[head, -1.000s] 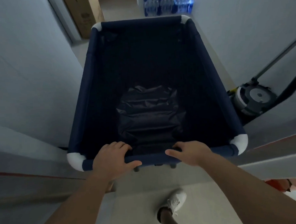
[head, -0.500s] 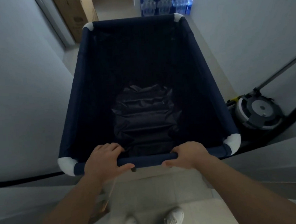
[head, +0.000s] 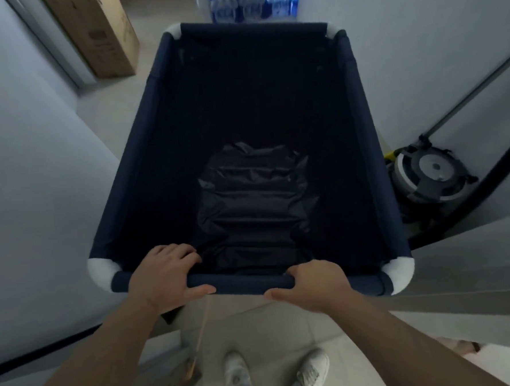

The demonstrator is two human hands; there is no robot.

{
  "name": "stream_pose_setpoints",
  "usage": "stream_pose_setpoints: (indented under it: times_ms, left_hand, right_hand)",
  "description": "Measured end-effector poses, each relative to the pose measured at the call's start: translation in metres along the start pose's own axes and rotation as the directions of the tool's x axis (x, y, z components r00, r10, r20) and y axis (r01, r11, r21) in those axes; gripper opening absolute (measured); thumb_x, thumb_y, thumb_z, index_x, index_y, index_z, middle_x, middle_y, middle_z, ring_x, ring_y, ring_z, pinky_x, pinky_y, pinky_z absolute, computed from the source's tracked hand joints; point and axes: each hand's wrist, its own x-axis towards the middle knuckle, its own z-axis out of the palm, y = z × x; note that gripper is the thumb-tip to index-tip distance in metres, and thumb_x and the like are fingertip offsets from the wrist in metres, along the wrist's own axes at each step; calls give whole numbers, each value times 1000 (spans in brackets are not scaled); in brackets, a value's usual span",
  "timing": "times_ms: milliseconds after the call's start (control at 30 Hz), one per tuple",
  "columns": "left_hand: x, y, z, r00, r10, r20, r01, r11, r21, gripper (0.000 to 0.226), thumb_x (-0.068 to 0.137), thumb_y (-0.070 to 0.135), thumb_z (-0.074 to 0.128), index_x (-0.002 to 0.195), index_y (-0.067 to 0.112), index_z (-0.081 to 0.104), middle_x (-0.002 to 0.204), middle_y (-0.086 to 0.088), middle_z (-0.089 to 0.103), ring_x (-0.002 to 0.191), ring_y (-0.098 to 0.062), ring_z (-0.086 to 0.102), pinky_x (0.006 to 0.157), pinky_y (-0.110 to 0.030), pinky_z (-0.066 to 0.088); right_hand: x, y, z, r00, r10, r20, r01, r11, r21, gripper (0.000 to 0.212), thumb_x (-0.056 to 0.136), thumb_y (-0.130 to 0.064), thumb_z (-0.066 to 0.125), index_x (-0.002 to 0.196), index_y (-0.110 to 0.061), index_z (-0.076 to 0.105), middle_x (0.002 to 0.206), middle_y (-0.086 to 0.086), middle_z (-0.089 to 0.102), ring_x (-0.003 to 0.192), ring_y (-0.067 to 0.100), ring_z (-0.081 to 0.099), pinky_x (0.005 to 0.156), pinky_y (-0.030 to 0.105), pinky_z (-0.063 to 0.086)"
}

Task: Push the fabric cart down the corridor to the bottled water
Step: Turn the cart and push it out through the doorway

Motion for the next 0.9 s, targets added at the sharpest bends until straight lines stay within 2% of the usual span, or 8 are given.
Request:
stream_pose_setpoints:
  times_ms: [100, 267, 400, 500, 700, 900]
  left_hand:
    - [6, -6, -2, 1000, 14, -5, -14, 1000, -4, 84, 81, 91, 28, 104, 24, 73, 111, 3, 70, 96, -21, 66, 87, -43, 50]
    - [12, -25, -2, 999, 47, 1, -47, 999, 5, 84, 81, 90, 27, 103, 23, 73, 112, 1, 70, 96, -23, 66, 88, -44, 49]
    - [17, -33, 1, 996, 94, -6, -94, 996, 3, 83, 82, 89, 29, 104, 23, 74, 114, 1, 70, 97, -23, 66, 89, -44, 49]
    - [26, -32, 2, 992, 123, -24, -123, 992, -3, 83, 83, 89, 28, 105, 23, 74, 113, 1, 70, 96, -23, 66, 88, -43, 49]
    - [50, -24, 0, 992, 123, -2, -123, 992, -6, 86, 83, 89, 23, 110, 23, 71, 115, 3, 68, 99, -21, 64, 90, -42, 46]
    - [71, -14, -6, 992, 127, -21, -127, 992, -12, 89, 82, 90, 18, 111, 23, 70, 114, 4, 68, 100, -21, 63, 91, -41, 45]
  right_hand:
    - [5, -3, -7, 1000, 1, -10, -2, 1000, -22, 85, 68, -100, 30, 98, -29, 67, 80, -8, 66, 75, 13, 62, 69, 34, 54]
    - [15, -14, -7, 1000, 9, -24, -10, 1000, -20, 85, 63, -102, 29, 81, -28, 65, 74, -6, 65, 70, 13, 61, 63, 33, 53]
    - [13, -17, 1, 999, 24, -31, -24, 1000, 3, 87, 57, -105, 23, 75, -28, 62, 70, -6, 65, 66, 12, 60, 58, 32, 49]
    - [11, -13, 1, 998, 40, -49, -39, 999, 10, 89, 56, -105, 20, 76, -30, 63, 71, -7, 64, 66, 11, 60, 56, 32, 47]
    - [15, 1, -6, 992, 74, -107, -69, 996, 50, 88, 62, -103, 17, 93, -37, 65, 76, -11, 64, 73, 10, 60, 64, 33, 50]
    - [25, 17, -18, 974, 114, -195, -105, 993, 56, 92, 69, -97, 3, 86, -34, 69, 68, -9, 63, 66, 11, 58, 54, 33, 42]
